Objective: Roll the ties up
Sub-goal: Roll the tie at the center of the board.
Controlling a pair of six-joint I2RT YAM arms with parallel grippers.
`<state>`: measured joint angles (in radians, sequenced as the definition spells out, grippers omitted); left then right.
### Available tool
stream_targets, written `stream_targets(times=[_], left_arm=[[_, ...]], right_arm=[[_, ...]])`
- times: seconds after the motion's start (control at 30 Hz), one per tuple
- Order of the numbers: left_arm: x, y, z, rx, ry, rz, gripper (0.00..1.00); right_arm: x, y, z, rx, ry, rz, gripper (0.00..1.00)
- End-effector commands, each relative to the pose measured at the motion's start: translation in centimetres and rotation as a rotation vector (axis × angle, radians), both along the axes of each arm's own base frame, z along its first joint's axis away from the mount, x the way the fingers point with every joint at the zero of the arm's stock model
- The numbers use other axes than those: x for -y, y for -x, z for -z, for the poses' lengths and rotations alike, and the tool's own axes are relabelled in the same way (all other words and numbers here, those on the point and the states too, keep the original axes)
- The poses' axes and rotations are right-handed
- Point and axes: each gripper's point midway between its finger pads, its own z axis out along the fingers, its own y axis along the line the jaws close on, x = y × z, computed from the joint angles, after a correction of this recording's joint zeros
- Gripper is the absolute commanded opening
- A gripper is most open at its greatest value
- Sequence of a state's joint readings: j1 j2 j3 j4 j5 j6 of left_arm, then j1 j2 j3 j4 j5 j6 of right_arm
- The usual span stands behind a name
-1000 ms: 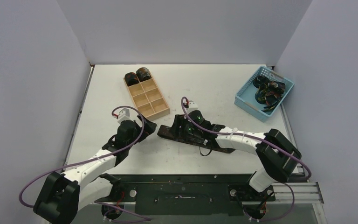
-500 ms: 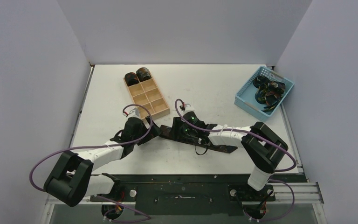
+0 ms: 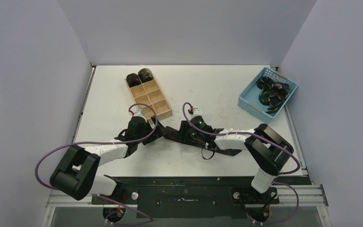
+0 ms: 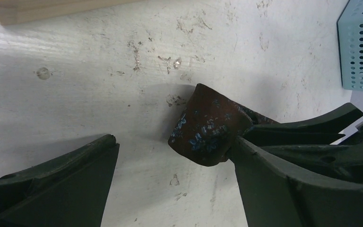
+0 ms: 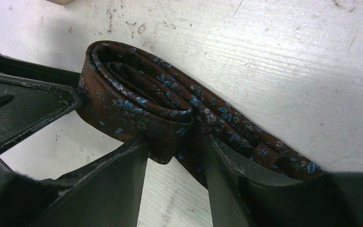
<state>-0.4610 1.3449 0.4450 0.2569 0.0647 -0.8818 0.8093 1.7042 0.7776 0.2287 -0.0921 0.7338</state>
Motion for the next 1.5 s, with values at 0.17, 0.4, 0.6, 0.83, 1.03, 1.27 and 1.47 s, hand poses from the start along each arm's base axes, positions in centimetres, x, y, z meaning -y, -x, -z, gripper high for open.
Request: stream_targets(times=[0.17,0.4,0.6,0.83,1.03,1.27,1.47], left_arm=[[3.6,-2.4,-3.2,0.12,0.142,0.117,0.87],[5.0,-2.7,-2.7,0.141,0.154,0.201,0.79],[5.3,-1.8,-2.0,0.177,0.186,0.24,0.68],[5.5,-1.5,-1.9,0.202,0.202,0.253,0.55],[5.5,-0.8,-1.3,0.204,0.209,0.262,0.54],[6.0,-0.6,-1.4,0.205,0.232,0.274,0.36],[5.3,-0.2,-1.3,0.191,0.194,0.259,0.1]], right_arm=[[1.2,-0.2,-0.2,-0.002,-0.028,0.029,0.46],[1.3,-0.1,-0.1,-0.023,-0.056,0.016,0.46],[1.4,0.0,0.0,-0.043,-0.079,0.0,0.46],[1.1,0.4,0.2,-0.072,-0.105,-0.029,0.46],[1.2,0.5,0.2,-0.078,-0.109,-0.031,0.46],[1.0,0.4,-0.2,-0.076,-0.121,-0.035,0.46],[0.9,0.2,-1.9,-0.064,-0.118,-0.04,0.51]])
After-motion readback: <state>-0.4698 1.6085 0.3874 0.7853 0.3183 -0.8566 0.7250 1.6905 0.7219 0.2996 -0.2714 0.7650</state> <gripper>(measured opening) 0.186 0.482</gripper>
